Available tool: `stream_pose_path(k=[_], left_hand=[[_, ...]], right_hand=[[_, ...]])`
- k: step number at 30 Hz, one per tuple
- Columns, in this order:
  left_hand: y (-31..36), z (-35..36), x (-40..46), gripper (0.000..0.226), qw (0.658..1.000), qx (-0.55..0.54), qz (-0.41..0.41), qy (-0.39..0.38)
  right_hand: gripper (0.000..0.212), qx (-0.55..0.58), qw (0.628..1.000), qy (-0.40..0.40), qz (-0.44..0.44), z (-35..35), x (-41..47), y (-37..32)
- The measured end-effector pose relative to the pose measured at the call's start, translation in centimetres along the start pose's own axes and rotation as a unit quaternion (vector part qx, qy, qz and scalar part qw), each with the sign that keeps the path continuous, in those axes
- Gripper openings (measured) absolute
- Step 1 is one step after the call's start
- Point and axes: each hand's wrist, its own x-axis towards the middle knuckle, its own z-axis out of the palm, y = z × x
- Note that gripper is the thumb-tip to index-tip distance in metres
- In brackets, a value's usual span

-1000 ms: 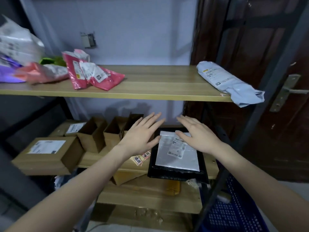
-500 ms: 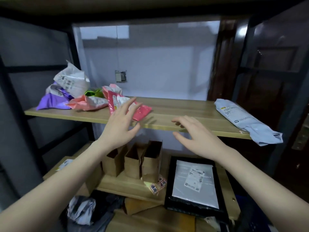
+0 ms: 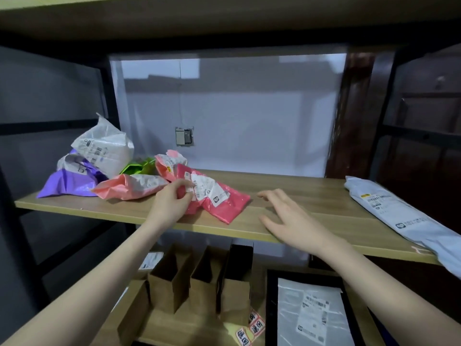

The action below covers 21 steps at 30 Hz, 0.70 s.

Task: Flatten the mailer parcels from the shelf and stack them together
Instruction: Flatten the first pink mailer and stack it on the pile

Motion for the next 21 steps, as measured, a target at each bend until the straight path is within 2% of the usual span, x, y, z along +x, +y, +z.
stream_pose_path(k=[4,7,10,14,17,19,21], left_hand=[[2.6,1.9,0.7,0.028,0.991,-0.122,0.039,-0.033],[4.7,3.8,0.9,0.026,0.971,-0.222,0.075,-0.043],[6.5,5.6,0.8,0.019,0.955,-0.279,0.091,-0.04],[7.1,6.8,1.5,0.027,0.957,-0.273,0.098,-0.028],[6.8,7.3,2.4,0.027,0.959,-0.264,0.084,-0.064],[6.8,7.9,2.4,0.025,0.96,-0.243,0.082,-0.116],[6.5,8.5,2.2,0.035,0.97,-0.189,0.08,-0.131]], right_hand=[[0.048,0.026,0.998,0.031,0.048,-0.6,1.2,0.5],[0.05,0.15,0.975,0.12,0.108,-1.3,1.7,1.9],[0.049,0.269,0.937,0.189,0.116,-2.4,1.8,3.4],[0.066,0.238,0.935,0.234,0.116,-4.9,1.2,5.5],[0.066,0.245,0.938,0.208,0.132,-6.9,0.6,7.6],[0.065,0.203,0.952,0.168,0.153,-7.2,0.4,8.8],[0.066,0.145,0.967,0.124,0.171,-6.8,0.1,9.8]])
